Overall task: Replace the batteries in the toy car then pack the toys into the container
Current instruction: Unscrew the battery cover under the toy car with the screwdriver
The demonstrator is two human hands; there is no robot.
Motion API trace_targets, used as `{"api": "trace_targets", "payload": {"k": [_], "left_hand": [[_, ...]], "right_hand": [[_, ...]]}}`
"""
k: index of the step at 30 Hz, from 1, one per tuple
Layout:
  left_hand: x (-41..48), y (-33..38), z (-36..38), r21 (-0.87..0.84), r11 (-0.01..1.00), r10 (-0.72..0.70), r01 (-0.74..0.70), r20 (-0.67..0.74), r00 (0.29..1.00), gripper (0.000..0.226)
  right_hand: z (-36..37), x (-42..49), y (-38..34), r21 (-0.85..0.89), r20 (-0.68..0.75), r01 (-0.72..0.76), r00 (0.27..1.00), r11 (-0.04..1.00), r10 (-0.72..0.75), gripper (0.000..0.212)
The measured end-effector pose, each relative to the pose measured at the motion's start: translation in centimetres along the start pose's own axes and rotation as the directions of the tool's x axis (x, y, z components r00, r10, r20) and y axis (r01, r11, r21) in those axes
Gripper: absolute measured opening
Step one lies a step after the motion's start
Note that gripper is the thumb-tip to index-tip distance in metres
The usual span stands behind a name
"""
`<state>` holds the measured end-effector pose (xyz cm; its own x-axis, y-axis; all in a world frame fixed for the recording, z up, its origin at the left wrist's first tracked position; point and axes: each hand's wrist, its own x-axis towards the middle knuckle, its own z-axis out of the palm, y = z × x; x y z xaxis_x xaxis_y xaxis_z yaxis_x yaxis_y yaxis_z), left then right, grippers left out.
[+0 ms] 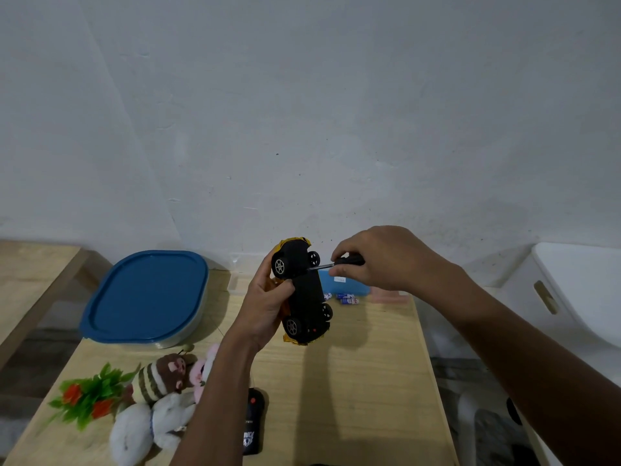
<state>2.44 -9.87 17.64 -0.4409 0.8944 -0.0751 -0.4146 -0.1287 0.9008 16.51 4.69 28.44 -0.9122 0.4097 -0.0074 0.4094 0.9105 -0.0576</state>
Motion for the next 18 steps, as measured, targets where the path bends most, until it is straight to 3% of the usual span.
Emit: {"api": "trace_targets", "payload": {"k": [7, 11, 15, 18], "left_hand": [[0.1, 0.0, -0.1, -0.003, 1.000, -0.024, 0.024, -0.020, 0.999, 0.057], [0.1, 0.1, -0.1, -0.044, 0.998, -0.047, 0.045, -0.030, 0.998, 0.052], [0.0, 0.2, -0.1, -0.100, 0.993, -0.065, 0.060, -0.041, 0.997, 0.047], [-0.1, 0.2, -0.2, -0.142, 0.986, -0.094, 0.086, -0.052, 0.994, 0.044]], "right_hand": [[-0.6, -0.2, 0.1, -0.069, -0.026, 0.028, 0.999, 0.997, -0.030, 0.026], [0.1, -0.5, 0.4, 0.000, -0.031, -0.003, 1.000, 1.000, 0.003, 0.021], [1.3, -0.9, 1.1, 0.254, 0.067, -0.069, 0.996, 0.965, 0.054, 0.016], [2.7, -1.0, 1.1, 0.610, 0.030, -0.159, 0.984, 0.777, 0.178, 0.021]]}}
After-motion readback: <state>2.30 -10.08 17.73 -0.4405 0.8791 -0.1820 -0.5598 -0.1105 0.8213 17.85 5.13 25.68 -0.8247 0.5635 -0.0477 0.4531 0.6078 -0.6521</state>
